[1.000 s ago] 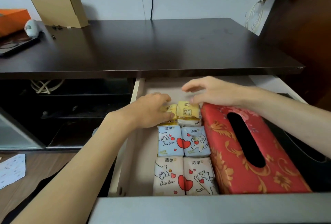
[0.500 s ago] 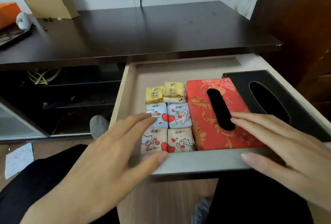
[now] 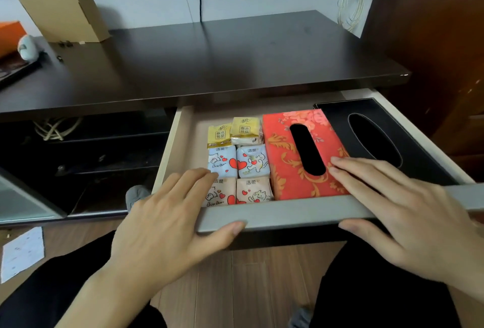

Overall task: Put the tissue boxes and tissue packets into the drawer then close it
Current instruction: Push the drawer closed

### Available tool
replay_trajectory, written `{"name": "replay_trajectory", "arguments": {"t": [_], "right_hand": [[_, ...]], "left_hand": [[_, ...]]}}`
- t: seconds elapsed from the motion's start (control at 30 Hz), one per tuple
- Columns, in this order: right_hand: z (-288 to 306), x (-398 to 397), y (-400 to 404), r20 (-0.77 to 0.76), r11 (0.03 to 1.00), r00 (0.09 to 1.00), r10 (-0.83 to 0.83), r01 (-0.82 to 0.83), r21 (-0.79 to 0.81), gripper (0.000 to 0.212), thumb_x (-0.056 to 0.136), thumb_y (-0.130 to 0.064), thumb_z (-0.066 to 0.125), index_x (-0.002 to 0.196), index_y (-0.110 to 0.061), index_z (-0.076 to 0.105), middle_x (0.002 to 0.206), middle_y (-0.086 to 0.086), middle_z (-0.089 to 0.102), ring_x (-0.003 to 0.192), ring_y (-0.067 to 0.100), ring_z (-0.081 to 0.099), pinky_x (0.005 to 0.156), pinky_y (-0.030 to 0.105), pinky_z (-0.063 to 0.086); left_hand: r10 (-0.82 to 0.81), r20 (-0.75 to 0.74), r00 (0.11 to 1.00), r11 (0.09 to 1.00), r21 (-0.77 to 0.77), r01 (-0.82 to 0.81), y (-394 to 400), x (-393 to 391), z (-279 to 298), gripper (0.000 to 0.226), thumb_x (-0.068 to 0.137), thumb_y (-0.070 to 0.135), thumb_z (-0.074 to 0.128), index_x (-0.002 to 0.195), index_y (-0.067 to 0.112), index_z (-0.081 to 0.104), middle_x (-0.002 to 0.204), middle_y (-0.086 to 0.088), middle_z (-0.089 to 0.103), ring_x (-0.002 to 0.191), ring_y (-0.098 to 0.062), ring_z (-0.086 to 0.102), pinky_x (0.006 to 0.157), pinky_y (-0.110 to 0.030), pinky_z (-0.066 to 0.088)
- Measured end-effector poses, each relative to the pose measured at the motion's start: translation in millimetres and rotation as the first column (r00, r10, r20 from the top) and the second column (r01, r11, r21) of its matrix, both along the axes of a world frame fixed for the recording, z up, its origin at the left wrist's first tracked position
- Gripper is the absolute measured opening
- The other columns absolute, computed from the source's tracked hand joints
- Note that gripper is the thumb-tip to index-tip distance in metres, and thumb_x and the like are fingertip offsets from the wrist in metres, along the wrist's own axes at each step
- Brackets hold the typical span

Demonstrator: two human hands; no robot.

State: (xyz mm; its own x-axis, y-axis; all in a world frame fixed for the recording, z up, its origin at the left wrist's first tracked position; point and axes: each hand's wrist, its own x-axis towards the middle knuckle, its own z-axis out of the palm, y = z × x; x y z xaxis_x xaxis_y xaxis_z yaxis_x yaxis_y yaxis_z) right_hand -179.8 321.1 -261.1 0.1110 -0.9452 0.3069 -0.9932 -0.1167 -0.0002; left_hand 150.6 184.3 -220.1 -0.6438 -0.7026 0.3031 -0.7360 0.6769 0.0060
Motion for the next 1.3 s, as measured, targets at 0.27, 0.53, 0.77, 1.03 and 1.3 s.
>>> {"name": "replay_trajectory", "arguments": {"t": [0.27, 0.53, 0.77, 1.03, 1.3], "right_hand": [[19.5, -9.9, -96.0, -0.047, 0.988, 0.999, 0.007, -0.014, -0.153, 0.072, 0.102, -0.064, 0.032, 0.146, -0.014, 0.061, 0.147, -0.002, 0.063, 0.132, 0.018, 0.059, 0.071, 0.031, 0.056], [-6.8, -5.8, -143.0, 0.187, 0.948, 0.98, -0.066, 0.12, -0.294, 0.048, 0.099, -0.017, 0.064, 0.147, -0.011, 0.058, 0.152, 0.005, 0.058, 0.142, 0.027, 0.051, 0.117, 0.041, 0.033], [-46.7, -11.6, -110.2, 0.699, 0.85, 0.701, -0.14, 0.447, -0.278, 0.064, 0.093, -0.008, 0.072, 0.152, -0.014, 0.048, 0.163, 0.001, 0.038, 0.149, 0.011, 0.031, 0.119, 0.011, 0.021], [-59.4, -22.7, -145.7, 0.734, 0.832, 0.573, -0.365, 0.554, -0.018, 0.095, 0.099, -0.017, 0.069, 0.167, -0.017, 0.003, 0.175, -0.007, -0.017, 0.162, 0.02, 0.001, 0.113, 0.025, 0.019], [-54.7, -52.1, -192.7, 0.619, 0.847, 0.657, -0.43, 0.531, 0.024, 0.09, 0.099, -0.014, 0.068, 0.167, -0.015, 0.01, 0.176, -0.001, -0.013, 0.161, 0.031, 0.014, 0.111, 0.031, 0.033]], "left_hand": [[0.032, -0.086, 0.996, 0.989, -0.14, -0.044, -82.0, -28.3, -14.4, 0.074, 0.089, 0.08, 0.029, 0.126, 0.024, 0.059, 0.126, 0.01, 0.061, 0.104, -0.011, 0.062, 0.047, -0.016, 0.031], [-0.283, -0.481, 0.83, 0.954, -0.233, 0.19, -131.0, -41.4, -46.7, 0.023, 0.101, 0.012, 0.054, 0.118, 0.006, 0.068, 0.124, -0.008, 0.064, 0.115, -0.023, 0.062, 0.096, -0.037, 0.051], [0.028, -0.7, 0.713, 0.998, -0.018, -0.057, -97.3, -28.1, -62.3, 0.031, 0.093, 0.02, 0.055, 0.123, 0.023, 0.059, 0.123, 0.012, 0.056, 0.118, -0.007, 0.054, 0.099, -0.016, 0.041], [0.131, -0.29, 0.948, 0.991, 0.073, -0.115, -105.8, -46.8, -89.9, 0.085, 0.087, 0.018, 0.066, 0.157, 0.007, 0.019, 0.164, -0.014, 0.015, 0.152, -0.03, 0.019, 0.119, -0.04, 0.028], [0.162, -0.082, 0.983, 0.984, 0.084, -0.156, -166.4, -52.3, -100.4, 0.088, 0.09, 0.021, 0.062, 0.161, 0.012, 0.011, 0.169, -0.008, -0.008, 0.156, -0.027, -0.003, 0.121, -0.047, 0.026]]}}
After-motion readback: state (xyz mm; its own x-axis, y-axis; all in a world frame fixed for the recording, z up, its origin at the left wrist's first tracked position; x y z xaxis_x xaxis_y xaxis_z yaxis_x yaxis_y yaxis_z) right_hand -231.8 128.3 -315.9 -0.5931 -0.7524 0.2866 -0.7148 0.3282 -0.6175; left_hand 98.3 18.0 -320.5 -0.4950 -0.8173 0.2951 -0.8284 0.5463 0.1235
